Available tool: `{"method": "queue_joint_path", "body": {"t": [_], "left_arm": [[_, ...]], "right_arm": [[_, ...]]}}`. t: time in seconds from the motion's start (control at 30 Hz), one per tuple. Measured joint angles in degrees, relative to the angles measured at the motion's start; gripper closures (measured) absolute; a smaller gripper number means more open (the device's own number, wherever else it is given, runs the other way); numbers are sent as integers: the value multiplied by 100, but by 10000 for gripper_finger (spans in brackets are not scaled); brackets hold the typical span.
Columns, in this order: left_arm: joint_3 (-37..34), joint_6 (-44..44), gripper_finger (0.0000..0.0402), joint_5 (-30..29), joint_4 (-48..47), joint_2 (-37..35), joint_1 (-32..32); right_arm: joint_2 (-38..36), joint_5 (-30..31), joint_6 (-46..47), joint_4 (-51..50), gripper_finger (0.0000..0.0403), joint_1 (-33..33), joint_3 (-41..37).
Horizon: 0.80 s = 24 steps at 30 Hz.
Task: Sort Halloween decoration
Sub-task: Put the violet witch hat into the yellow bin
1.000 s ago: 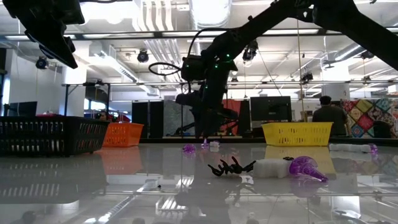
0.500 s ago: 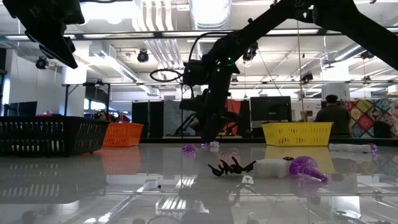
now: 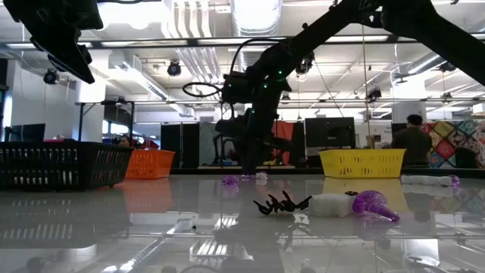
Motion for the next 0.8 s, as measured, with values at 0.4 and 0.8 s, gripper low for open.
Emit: {"method": "queue_joint_path", "body": {"t": [0.4, 0.8], "left_arm": [[0, -2, 325, 0, -166, -84, 1], [0, -22, 325, 0, -232, -168, 1]], "right_arm": [[-229, 10, -97, -601, 393, 28, -4], [-1203, 533, -262, -1432, 394, 37, -29]]}}
